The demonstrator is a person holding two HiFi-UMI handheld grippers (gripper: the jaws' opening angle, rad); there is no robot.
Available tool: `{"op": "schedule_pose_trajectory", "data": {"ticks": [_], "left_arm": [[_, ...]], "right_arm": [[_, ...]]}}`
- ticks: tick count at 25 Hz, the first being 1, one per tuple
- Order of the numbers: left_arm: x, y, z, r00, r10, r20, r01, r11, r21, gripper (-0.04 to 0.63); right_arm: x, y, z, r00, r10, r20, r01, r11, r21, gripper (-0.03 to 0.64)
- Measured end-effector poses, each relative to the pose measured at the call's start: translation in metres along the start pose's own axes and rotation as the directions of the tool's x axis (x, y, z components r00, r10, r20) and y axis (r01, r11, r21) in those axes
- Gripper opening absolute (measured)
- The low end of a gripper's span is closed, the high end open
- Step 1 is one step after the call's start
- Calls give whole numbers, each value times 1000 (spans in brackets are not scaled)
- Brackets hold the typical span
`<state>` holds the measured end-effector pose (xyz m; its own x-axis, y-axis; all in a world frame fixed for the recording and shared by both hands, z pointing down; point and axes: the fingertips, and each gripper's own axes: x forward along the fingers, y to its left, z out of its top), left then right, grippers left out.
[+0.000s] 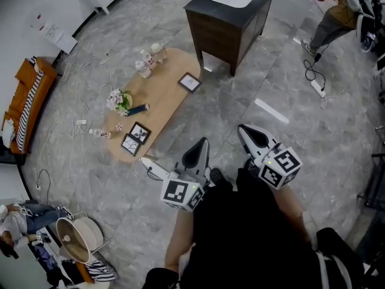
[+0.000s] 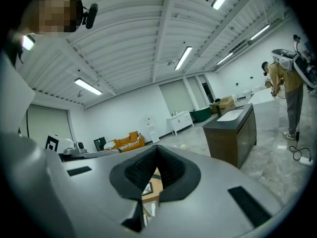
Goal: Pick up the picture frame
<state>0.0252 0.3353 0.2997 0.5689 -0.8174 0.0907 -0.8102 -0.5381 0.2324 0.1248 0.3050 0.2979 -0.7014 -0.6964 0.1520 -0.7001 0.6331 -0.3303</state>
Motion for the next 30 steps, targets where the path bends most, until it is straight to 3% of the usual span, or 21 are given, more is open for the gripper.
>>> {"op": "schedule_pose_trajectory", "data": {"ticks": [10, 19, 30], "left_arm": [[-1, 11, -6, 1000, 1, -8, -1, 999, -43, 3], [36, 29, -10, 998, 35, -42, -38, 996, -75, 3], [131, 90, 23, 981, 190, -33, -191, 981, -44, 3]], "right_arm": [[5, -3, -23, 995, -21, -101, 27, 998, 52, 12], [39, -36, -28, 987, 12, -163, -4, 999, 52, 12], [141, -118, 20, 968, 186, -171, -174, 981, 84, 12]]}}
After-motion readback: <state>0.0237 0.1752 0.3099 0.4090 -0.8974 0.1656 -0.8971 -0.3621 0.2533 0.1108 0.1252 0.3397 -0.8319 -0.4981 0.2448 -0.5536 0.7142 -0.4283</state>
